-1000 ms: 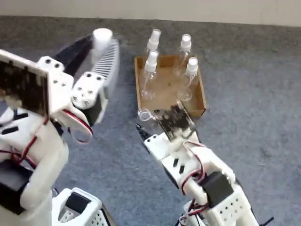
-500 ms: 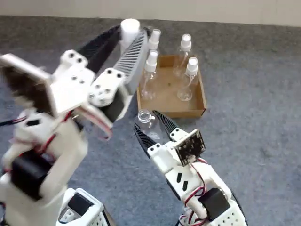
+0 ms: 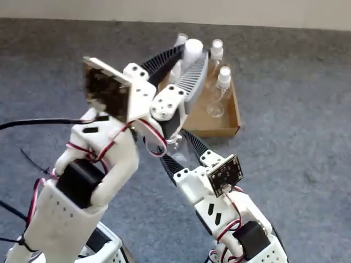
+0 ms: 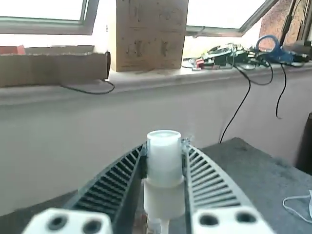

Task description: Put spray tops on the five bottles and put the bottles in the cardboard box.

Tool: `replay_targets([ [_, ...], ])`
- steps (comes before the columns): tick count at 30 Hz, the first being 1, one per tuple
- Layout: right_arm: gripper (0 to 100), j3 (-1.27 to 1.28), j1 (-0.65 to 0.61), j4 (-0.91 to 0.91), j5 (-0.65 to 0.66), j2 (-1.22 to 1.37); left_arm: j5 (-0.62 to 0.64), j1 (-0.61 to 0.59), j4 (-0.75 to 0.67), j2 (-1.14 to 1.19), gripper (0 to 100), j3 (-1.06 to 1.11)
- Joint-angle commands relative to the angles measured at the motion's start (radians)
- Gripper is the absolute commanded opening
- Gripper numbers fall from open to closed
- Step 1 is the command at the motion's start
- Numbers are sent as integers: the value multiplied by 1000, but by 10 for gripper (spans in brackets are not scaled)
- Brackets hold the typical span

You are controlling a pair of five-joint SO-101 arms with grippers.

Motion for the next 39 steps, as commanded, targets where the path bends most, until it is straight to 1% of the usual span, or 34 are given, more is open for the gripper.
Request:
replay_targets([
  [1, 4, -12, -4, 1, -9, -12, 5, 16, -29, -18, 6, 62],
  [5, 4, -13, 1, 1, -9, -12, 5, 16, -29, -36, 6, 114],
  [7, 4, -12, 35, 1, -14, -12, 5, 16, -29, -70, 6, 154],
  [11, 4, -16, 119, 1, -109, -12, 3, -8, -28, -194, 6, 263],
  [16, 4, -16, 124, 1, -107, -12, 3, -58, -28, -309, 11, 403],
  [18, 4, -16, 124, 1, -107, -12, 3, -54, -28, -329, 14, 437],
  [20, 4, -12, 124, 1, -107, -12, -23, -50, -21, -335, 41, 450],
  [23, 4, -12, 124, 1, -107, -12, -34, -50, 32, -338, 86, 449],
  [28, 4, -12, 124, -1, -107, -12, -38, -50, 81, -337, 95, 432],
  [30, 4, -12, 124, -1, -107, -12, -41, -50, 104, -335, 106, 398],
  [34, 4, -12, 124, -1, -107, -12, -66, -50, 166, -335, 159, 309],
  [39, 4, -10, 124, -1, -107, -10, -68, -50, 245, -334, 164, 189],
])
